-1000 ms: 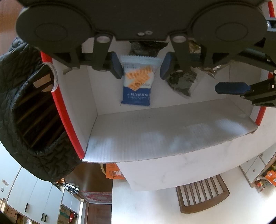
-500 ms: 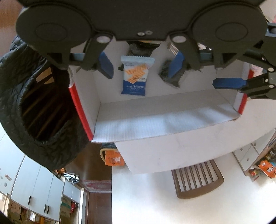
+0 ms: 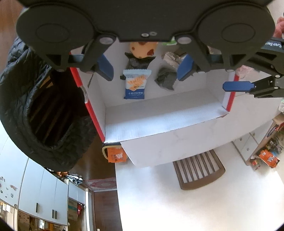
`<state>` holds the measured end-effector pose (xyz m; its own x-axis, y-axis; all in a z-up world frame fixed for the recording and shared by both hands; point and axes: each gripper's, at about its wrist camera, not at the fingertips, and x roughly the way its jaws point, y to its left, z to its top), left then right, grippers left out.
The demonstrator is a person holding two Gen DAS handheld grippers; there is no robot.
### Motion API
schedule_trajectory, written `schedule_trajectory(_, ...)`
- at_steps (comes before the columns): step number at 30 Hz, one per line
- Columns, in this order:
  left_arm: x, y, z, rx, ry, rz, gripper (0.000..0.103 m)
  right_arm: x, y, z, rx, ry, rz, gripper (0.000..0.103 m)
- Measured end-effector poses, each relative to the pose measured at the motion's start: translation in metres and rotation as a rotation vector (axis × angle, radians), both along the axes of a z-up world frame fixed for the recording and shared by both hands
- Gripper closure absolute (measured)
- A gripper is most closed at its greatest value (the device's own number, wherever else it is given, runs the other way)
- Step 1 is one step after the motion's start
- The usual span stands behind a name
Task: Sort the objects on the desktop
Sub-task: 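Withdraw both grippers from the box back over the table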
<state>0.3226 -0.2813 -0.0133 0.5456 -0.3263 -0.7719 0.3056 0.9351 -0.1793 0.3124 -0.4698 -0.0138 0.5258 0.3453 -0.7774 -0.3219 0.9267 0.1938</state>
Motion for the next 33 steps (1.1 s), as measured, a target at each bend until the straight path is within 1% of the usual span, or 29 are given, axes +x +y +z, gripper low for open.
schedule_trajectory(4, -0.013, 0.001, 0.006, 0.003, -0.020, -0.019, 0.022, -0.015, 0.000, 0.006, -0.008, -0.047, 0.012, 0.015)
schedule_trajectory(9, -0.028, 0.007, 0.013, 0.003, -0.047, -0.037, 0.021, -0.031, 0.002, 0.011, 0.003, -0.066, 0.016, 0.014)
schedule_trajectory(11, -0.035, 0.010, 0.015, 0.009, -0.060, -0.036, 0.019, -0.038, 0.004, 0.012, 0.006, -0.069, 0.011, 0.014)
schedule_trajectory(15, -0.048, 0.016, 0.015, -0.005, -0.068, -0.027, 0.016, -0.054, 0.009, 0.014, 0.015, -0.074, 0.002, 0.014)
schedule_trajectory(18, -0.057, 0.022, 0.016, -0.009, -0.073, -0.037, 0.009, -0.065, 0.015, 0.016, 0.017, -0.083, 0.005, 0.014)
schedule_trajectory(19, -0.060, 0.023, 0.016, -0.009, -0.080, -0.041, 0.002, -0.069, 0.017, 0.017, 0.018, -0.085, 0.007, 0.014)
schedule_trajectory(20, -0.064, 0.025, 0.016, -0.010, -0.085, -0.046, 0.000, -0.073, 0.020, 0.017, 0.020, -0.088, 0.007, 0.014)
schedule_trajectory(27, -0.086, 0.042, 0.017, -0.026, -0.094, -0.060, 0.000, -0.097, 0.038, 0.018, 0.024, -0.093, -0.012, 0.013)
schedule_trajectory(33, -0.106, 0.068, 0.022, -0.056, -0.098, -0.050, 0.000, -0.115, 0.053, 0.023, 0.032, -0.101, -0.035, 0.013)
